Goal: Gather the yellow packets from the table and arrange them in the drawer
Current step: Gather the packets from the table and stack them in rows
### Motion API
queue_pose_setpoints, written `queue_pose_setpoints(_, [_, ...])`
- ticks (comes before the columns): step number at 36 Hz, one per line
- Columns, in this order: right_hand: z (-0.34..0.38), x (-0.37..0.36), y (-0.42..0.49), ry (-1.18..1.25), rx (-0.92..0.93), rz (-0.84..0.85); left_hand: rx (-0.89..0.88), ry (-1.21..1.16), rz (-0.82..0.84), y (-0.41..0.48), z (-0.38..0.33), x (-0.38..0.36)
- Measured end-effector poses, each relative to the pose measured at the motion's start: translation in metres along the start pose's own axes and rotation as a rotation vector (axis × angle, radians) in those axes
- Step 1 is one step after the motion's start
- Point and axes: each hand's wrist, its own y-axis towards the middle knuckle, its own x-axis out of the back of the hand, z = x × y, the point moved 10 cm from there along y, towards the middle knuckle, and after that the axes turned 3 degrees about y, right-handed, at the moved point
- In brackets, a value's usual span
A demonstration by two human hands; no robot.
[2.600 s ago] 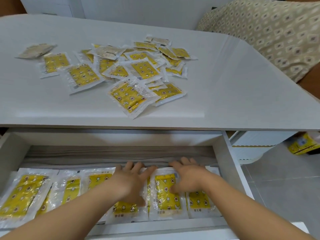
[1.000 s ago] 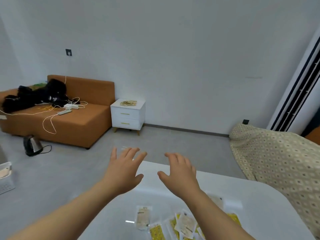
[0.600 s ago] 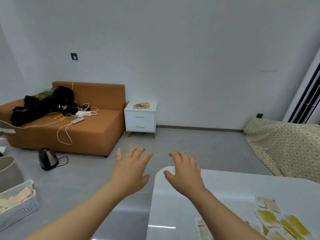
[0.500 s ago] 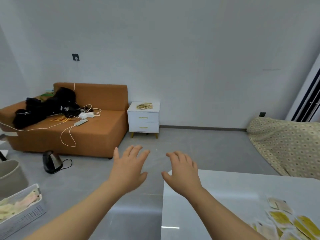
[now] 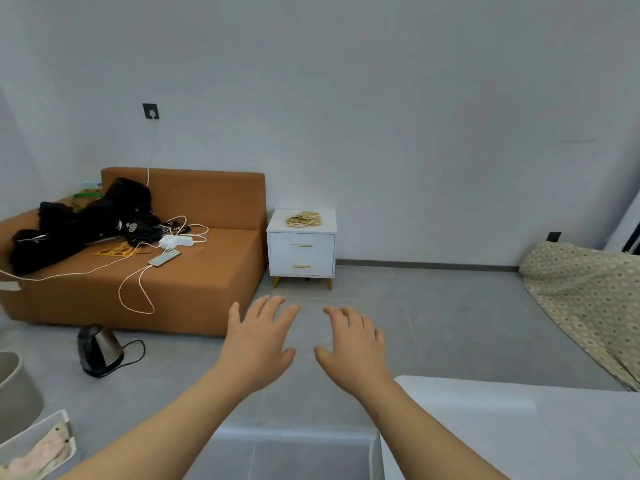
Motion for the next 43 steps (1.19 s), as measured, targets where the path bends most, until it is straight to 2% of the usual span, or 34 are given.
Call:
queue_pose_setpoints(15, [0.029, -0.057, 0.261, 0.001, -0.027, 0.117, 0.091, -0.034, 0.14, 0.223, 0.132, -0.066])
queue_pose_setpoints(23, [0.032, -0.098, 0.407, -0.026, -0.057, 0.165, 0.058, -0.053, 0.158, 0.36, 0.19, -0.111])
queue_pose_setpoints(29, [0.039, -0.101, 0.544, -0.012, -0.102, 0.155, 0.04, -0.087, 0.196, 0.487, 0.244, -0.129])
queue_pose_setpoints(43, [-0.013, -0.1, 0.803, 0.043, -0.197, 0.157, -0.043, -0.092, 0.188, 0.764, 0.285, -0.154])
